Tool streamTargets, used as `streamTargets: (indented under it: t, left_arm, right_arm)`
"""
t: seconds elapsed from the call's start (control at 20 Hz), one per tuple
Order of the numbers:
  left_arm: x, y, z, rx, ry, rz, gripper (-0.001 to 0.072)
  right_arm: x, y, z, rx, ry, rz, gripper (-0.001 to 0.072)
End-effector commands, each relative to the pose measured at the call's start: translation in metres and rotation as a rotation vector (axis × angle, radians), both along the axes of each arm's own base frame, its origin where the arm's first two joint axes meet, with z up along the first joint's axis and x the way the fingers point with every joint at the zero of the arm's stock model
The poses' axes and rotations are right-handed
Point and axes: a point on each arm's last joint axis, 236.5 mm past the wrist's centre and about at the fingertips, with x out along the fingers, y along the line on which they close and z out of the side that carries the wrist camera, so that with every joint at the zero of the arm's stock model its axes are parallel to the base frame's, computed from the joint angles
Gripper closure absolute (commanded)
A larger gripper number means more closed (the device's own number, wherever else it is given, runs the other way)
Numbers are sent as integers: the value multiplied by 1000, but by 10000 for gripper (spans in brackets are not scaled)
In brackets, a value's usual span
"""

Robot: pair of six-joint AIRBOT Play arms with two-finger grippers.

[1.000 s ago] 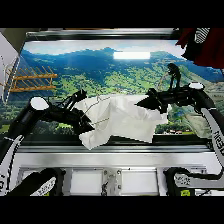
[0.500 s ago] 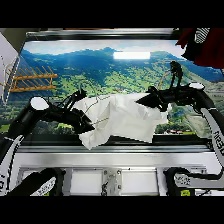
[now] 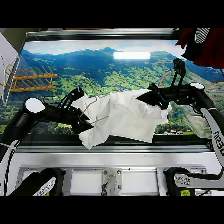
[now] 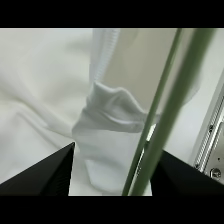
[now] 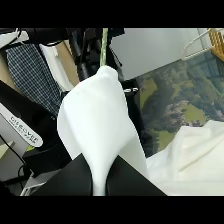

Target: Fold the clothes and pants, and hang the long-sleeved shirts on hangers.

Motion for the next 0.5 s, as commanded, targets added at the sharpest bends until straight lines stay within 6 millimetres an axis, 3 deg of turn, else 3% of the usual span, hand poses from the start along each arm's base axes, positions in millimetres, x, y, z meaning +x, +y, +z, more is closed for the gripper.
streamTargets:
  t: [0.0, 0.45]
  left_arm:
    - [2, 1, 0, 6, -5, 14, 255]
    - [2, 1, 1, 3, 1, 21, 255]
  right_arm:
    - [1, 0, 5, 19, -3, -6, 702]
    - [14, -4, 33, 142, -37, -67, 702]
